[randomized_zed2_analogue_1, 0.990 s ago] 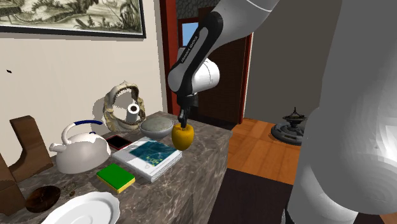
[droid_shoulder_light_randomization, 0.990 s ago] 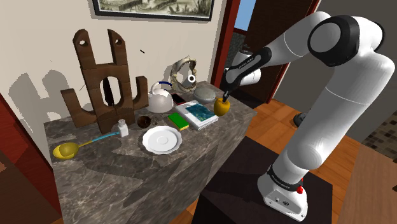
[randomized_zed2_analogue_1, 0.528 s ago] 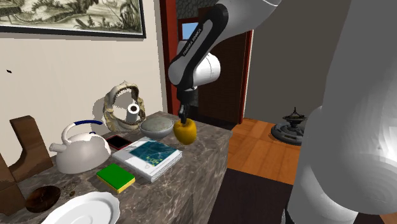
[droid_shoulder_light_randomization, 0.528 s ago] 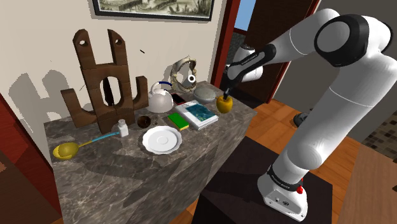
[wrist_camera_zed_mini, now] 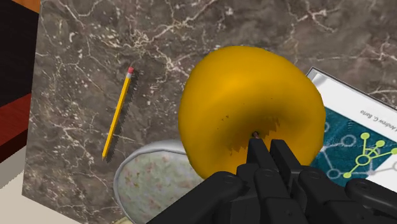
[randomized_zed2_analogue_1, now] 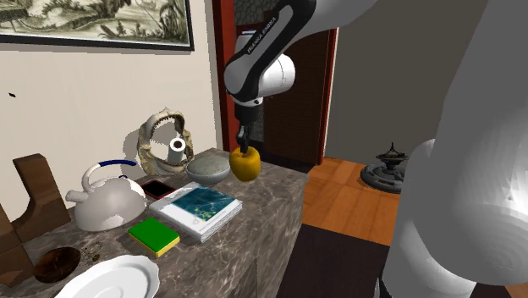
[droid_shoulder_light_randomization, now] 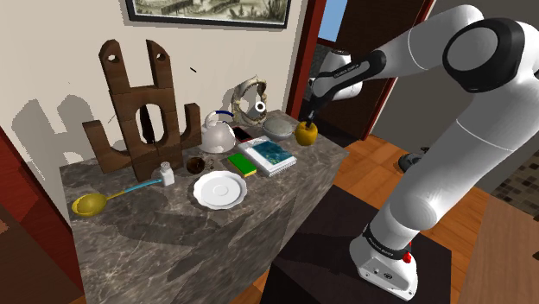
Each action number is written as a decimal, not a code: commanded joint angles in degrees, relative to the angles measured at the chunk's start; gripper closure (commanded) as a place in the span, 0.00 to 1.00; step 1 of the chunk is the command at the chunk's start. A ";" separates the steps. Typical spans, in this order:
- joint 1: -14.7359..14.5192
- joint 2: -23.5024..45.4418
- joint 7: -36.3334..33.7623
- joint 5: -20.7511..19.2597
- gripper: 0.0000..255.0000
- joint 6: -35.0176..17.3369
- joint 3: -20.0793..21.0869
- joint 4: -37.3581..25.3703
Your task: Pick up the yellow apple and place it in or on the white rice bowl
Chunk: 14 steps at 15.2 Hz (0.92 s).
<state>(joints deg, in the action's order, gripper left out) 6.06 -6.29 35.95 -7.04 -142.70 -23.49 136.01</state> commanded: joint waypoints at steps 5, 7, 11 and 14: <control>0.01 -2.64 -0.78 -0.96 1.00 4.84 0.55 -2.29; 0.02 -3.44 -0.92 -1.18 1.00 6.46 0.72 -3.15; 0.03 -4.87 -1.10 -1.50 1.00 9.70 1.04 -5.01; 0.02 -5.79 -1.18 -1.66 1.00 12.10 1.28 -6.52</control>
<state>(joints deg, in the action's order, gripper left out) 6.05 -11.63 34.80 -8.59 -131.38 -22.29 129.83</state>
